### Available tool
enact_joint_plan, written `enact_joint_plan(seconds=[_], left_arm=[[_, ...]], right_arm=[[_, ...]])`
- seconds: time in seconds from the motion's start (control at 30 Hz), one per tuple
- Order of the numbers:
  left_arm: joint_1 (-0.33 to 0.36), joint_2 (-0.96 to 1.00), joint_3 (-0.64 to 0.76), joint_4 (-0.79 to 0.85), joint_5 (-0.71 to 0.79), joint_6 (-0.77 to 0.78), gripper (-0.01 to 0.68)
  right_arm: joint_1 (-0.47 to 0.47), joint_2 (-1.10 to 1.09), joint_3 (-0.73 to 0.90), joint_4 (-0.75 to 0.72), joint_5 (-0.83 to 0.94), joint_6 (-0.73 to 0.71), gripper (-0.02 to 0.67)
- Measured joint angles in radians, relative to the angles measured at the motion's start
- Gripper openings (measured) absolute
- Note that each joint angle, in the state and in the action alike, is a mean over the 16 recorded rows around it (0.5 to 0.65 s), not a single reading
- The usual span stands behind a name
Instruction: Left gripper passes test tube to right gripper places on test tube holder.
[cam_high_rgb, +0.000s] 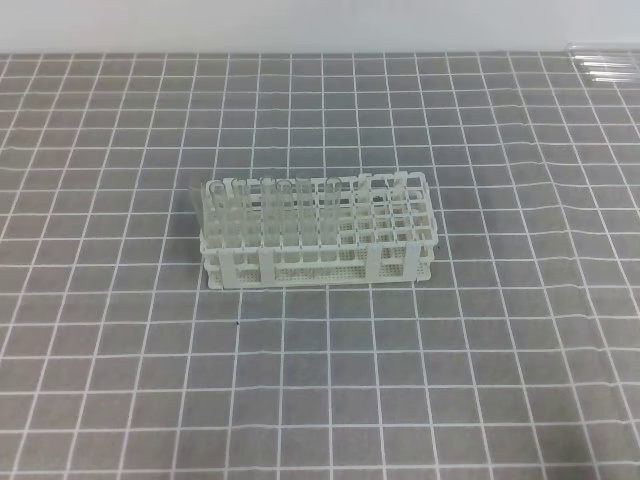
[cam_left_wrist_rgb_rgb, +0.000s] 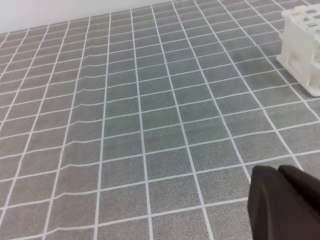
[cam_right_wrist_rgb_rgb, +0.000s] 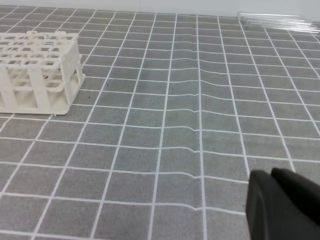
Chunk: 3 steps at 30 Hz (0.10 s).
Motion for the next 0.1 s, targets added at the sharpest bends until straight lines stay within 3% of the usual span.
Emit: enact_joint_plan(seconds=[0.1], left_arm=[[0.0, 0.002, -0.001, 0.0, 0.001, 0.0, -0.006]], right_arm=[[0.0, 0.0, 0.0, 0.0, 0.0, 0.0, -0.013]])
